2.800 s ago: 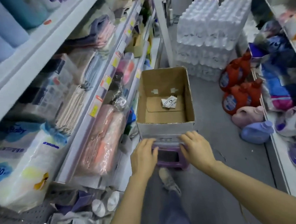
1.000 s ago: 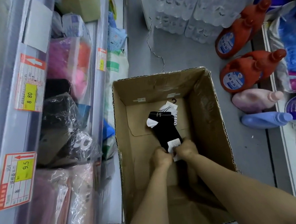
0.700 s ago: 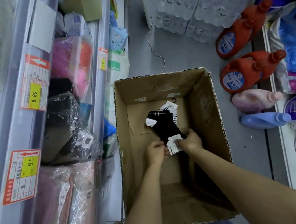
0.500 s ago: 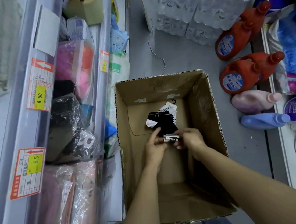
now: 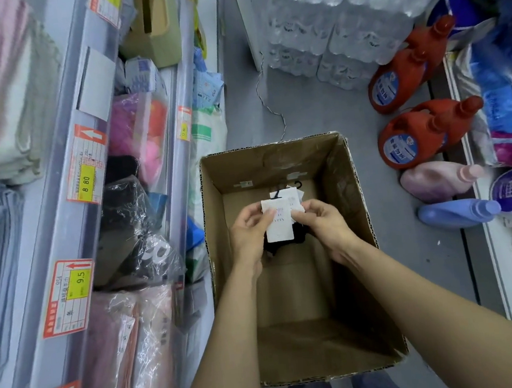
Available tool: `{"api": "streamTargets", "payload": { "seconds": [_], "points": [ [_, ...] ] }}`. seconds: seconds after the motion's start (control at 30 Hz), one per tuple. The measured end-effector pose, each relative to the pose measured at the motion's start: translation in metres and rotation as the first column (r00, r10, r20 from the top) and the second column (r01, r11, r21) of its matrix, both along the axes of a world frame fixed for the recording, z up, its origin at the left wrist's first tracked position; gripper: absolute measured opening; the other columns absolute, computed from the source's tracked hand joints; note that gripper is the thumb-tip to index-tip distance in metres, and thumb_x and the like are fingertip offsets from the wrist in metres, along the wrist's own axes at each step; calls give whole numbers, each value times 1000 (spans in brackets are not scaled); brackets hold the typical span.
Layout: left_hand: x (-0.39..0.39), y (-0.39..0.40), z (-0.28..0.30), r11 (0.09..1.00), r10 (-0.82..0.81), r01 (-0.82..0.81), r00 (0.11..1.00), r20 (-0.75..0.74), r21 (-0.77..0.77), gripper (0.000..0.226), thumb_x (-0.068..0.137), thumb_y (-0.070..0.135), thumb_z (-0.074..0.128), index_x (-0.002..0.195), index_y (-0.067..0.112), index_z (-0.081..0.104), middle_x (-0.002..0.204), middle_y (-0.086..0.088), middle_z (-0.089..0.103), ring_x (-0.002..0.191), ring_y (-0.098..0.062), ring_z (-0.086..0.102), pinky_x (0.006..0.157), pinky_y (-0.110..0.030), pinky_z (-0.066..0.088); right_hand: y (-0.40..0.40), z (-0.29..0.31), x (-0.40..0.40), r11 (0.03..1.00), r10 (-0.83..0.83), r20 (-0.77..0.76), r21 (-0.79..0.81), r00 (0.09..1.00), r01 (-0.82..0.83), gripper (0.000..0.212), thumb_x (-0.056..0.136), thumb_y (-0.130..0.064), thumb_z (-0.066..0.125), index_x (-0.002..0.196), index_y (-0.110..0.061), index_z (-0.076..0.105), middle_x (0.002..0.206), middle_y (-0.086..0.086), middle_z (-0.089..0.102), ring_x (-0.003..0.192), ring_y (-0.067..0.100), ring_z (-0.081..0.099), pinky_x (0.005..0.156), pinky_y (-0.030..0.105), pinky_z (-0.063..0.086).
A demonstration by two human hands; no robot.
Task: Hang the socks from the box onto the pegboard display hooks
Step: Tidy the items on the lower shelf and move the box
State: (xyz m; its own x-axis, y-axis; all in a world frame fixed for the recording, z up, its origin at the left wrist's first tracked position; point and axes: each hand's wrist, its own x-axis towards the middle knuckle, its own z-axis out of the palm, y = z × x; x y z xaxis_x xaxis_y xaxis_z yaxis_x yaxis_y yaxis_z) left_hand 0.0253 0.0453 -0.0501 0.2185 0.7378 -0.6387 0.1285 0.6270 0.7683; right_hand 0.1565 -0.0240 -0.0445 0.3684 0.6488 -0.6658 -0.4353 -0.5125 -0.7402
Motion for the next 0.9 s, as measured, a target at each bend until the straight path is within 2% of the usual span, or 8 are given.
{"api": "streamTargets", "payload": {
  "seconds": [0.13,0.27,0.4,0.5,0.6,0.7,0.77,0.9],
  "points": [
    [0,-2,18,998,-5,3,999,37,66,31,79,-6,75,106,7,67,97,-1,76,87,-9,71,70,-20,55,11,16,2,1000,-6,11,21,1000,6,14,89,-9,69,96,-5,57,90,10,72,73,17,70,63,26,56],
    [-10,1,33,989,65,-68,998,24,131,15,88,6,71,99,15,68,93,1,77,85,-10,71,70,-26,55,16,30,9,995,-92,71,48,993,89,16,88,-14,71,99,-6,62,100,13,74,91,29,72,80,41,58],
    [-21,6,51,955,23,12,993,-113,296,12,97,19,62,109,18,60,87,8,74,82,-6,72,70,-30,58,17,53,10,987,-82,164,153,983,57,15,91,-13,68,106,-9,65,103,6,75,93,20,72,76,30,56],
    [-25,10,68,943,32,28,984,-174,331,21,100,25,55,118,15,53,90,5,71,86,-17,70,71,-34,56,18,73,6,978,-85,165,204,983,51,19,92,-12,66,110,-9,66,106,4,75,96,19,72,78,30,57],
    [-32,12,89,976,41,-22,995,-86,217,30,96,18,62,123,14,48,103,-2,70,96,-20,69,80,-36,57,19,97,-2,971,-65,161,237,985,26,21,92,-11,65,113,-9,66,105,2,75,94,18,72,79,30,59],
    [-42,6,116,992,82,-90,993,86,93,50,82,-5,72,125,9,50,110,-6,71,97,-19,70,72,-31,58,17,118,-12,964,-20,174,266,984,-27,19,92,-12,65,111,-10,67,102,3,75,93,21,72,80,34,59],
    [-49,-3,133,989,107,-121,984,142,89,50,78,-16,68,122,4,58,108,-9,72,93,-19,72,71,-29,59,13,131,-16,958,18,194,276,981,-72,17,92,-12,66,109,-11,67,99,3,75,91,22,72,80,35,59],
    [-64,-33,160,958,211,-235,966,148,167,39,83,-12,66,116,9,65,113,-13,72,100,-25,70,84,-37,58,-3,161,-24,933,72,222,330,972,-144,18,90,-10,67,108,-7,65,89,-1,75,80,14,73,68,25,58]
  ]
}}
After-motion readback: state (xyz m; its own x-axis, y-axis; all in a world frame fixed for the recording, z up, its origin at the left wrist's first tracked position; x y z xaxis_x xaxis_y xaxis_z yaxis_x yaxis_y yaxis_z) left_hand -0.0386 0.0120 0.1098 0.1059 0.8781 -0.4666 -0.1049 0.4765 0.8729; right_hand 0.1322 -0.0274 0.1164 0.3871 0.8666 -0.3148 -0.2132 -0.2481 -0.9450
